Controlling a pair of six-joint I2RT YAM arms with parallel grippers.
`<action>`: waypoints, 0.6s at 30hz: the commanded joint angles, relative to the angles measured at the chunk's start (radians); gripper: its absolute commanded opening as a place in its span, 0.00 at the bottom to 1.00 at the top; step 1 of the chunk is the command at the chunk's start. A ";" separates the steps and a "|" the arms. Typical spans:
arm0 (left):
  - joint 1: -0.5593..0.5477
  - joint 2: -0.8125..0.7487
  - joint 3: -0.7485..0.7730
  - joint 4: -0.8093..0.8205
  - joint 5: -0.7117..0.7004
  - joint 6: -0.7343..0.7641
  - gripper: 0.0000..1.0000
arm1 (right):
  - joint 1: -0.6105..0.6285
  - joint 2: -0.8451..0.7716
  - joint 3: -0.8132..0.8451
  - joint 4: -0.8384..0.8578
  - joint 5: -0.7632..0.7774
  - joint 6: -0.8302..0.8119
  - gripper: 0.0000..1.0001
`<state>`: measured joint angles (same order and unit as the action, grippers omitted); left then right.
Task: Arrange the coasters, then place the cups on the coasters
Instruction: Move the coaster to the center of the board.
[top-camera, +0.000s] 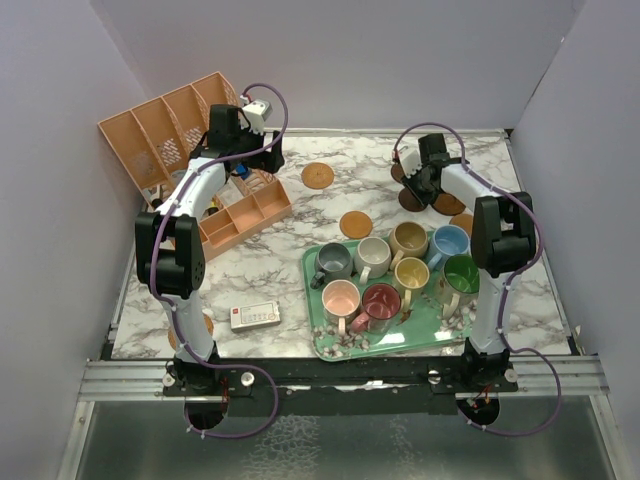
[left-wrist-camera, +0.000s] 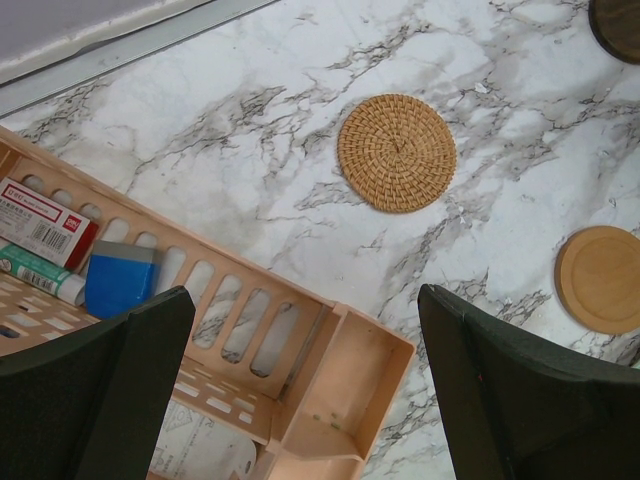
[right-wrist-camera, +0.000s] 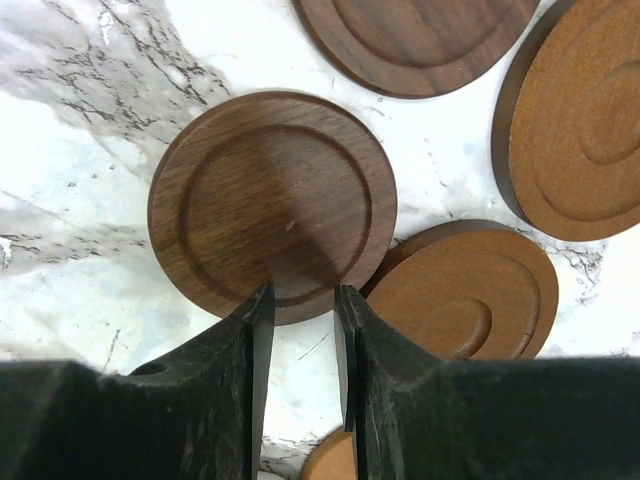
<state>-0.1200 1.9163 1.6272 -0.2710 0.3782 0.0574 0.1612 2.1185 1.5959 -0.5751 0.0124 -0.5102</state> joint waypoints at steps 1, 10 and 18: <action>0.003 -0.013 -0.006 0.025 0.037 -0.012 0.99 | -0.005 0.029 0.027 -0.052 -0.063 0.003 0.32; 0.003 -0.016 -0.010 0.025 0.036 -0.010 0.99 | -0.005 0.081 0.087 -0.052 -0.076 0.030 0.32; 0.003 -0.017 -0.010 0.023 0.033 -0.007 0.99 | 0.004 0.104 0.111 -0.069 -0.124 0.037 0.32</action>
<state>-0.1200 1.9163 1.6268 -0.2695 0.3862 0.0563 0.1616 2.1788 1.6932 -0.6102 -0.0582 -0.4904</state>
